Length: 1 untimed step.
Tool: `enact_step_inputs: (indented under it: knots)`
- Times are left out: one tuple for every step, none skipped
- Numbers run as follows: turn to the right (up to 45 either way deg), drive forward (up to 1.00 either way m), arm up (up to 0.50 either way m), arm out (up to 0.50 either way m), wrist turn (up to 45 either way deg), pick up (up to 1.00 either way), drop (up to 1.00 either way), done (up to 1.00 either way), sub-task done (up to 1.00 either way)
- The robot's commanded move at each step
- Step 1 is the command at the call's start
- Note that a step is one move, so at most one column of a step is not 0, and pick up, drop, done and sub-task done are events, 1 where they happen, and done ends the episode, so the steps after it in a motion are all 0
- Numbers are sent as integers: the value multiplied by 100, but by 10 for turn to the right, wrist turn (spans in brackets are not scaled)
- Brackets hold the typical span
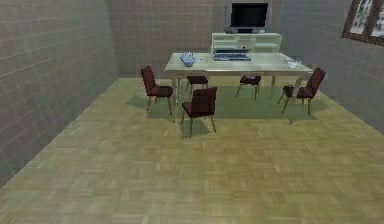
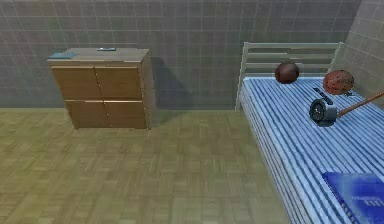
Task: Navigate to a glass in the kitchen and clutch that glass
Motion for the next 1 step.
enact_step_inputs:
  knots:
    - [0, 20, 0, 0, 0, 0, 0, 0, 0]
